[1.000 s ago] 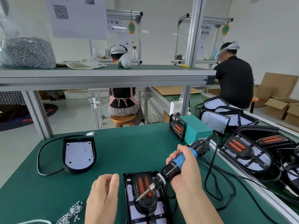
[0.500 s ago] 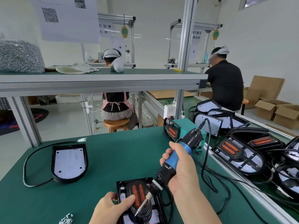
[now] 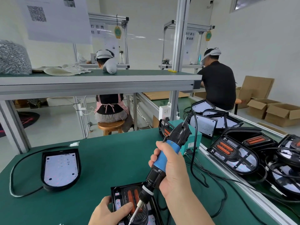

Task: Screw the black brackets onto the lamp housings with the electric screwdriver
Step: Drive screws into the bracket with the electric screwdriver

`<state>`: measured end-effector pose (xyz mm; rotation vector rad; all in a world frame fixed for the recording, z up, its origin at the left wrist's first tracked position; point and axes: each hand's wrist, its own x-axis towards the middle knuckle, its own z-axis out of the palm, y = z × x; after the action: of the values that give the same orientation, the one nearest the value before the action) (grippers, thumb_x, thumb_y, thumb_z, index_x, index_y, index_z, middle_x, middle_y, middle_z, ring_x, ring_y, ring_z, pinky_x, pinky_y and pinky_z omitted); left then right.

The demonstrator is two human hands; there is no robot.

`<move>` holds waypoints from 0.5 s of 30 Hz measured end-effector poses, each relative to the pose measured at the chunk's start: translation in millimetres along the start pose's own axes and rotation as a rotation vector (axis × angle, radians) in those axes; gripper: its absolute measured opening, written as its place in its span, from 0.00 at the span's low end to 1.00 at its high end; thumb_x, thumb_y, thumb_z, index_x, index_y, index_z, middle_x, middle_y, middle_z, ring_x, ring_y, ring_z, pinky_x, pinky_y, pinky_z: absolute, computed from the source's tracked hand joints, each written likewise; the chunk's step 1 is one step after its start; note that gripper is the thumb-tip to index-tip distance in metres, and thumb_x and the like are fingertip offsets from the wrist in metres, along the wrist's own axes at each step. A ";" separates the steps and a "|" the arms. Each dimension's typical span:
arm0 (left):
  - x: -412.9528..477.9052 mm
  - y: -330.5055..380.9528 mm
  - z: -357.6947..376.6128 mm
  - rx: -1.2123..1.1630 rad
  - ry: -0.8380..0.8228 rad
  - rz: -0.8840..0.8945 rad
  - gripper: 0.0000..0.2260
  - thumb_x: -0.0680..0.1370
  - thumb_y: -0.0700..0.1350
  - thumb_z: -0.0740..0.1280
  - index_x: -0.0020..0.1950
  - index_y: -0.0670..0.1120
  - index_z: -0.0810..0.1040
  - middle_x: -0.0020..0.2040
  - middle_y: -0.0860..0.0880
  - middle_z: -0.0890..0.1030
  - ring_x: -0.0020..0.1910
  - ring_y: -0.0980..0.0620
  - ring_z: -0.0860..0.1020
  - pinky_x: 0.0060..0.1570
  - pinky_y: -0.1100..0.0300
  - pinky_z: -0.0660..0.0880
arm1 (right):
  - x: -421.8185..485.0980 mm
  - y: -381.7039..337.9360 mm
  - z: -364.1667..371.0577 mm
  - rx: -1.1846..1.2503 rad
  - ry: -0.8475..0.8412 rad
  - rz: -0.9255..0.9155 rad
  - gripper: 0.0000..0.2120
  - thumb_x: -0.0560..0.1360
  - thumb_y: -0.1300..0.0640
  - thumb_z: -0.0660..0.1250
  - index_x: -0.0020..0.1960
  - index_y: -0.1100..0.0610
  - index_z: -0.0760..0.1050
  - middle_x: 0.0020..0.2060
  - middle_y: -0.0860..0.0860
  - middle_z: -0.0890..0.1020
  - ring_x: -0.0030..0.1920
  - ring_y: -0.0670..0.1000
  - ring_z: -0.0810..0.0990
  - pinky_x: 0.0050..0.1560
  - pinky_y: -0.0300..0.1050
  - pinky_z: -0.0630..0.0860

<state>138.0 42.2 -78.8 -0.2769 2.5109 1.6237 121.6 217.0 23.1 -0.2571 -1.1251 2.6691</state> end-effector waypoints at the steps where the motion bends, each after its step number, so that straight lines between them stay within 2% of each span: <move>1: 1.4 -1.0 0.3 0.003 0.003 -0.001 0.25 0.65 0.55 0.81 0.57 0.49 0.80 0.51 0.52 0.84 0.52 0.52 0.81 0.60 0.53 0.75 | -0.2 -0.1 0.5 0.002 0.001 0.004 0.08 0.75 0.65 0.70 0.45 0.57 0.71 0.30 0.53 0.75 0.26 0.50 0.72 0.28 0.42 0.73; 7: 6.8 -4.7 3.3 0.032 0.033 -0.017 0.24 0.63 0.58 0.81 0.54 0.49 0.81 0.47 0.54 0.84 0.45 0.56 0.81 0.48 0.58 0.75 | 0.0 1.2 1.0 -0.010 -0.005 0.009 0.08 0.75 0.65 0.70 0.46 0.58 0.71 0.31 0.53 0.75 0.26 0.50 0.72 0.29 0.42 0.73; 12: 8.4 -6.2 4.6 0.020 0.014 -0.024 0.23 0.62 0.58 0.82 0.52 0.49 0.83 0.45 0.54 0.86 0.45 0.55 0.83 0.51 0.57 0.77 | -1.6 1.8 1.5 0.003 -0.019 0.015 0.08 0.75 0.65 0.70 0.47 0.59 0.71 0.31 0.54 0.75 0.26 0.50 0.72 0.28 0.42 0.73; 15: 8.5 -5.3 4.8 0.001 0.020 -0.034 0.22 0.62 0.57 0.82 0.51 0.50 0.84 0.44 0.54 0.86 0.43 0.55 0.83 0.49 0.57 0.77 | -2.2 1.1 2.1 0.005 -0.027 0.015 0.08 0.75 0.66 0.70 0.46 0.59 0.72 0.31 0.54 0.75 0.26 0.50 0.72 0.28 0.42 0.73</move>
<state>131.0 43.8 -87.3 -0.3347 2.5069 1.6157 123.0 214.2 23.8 -0.2304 -1.1283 2.6956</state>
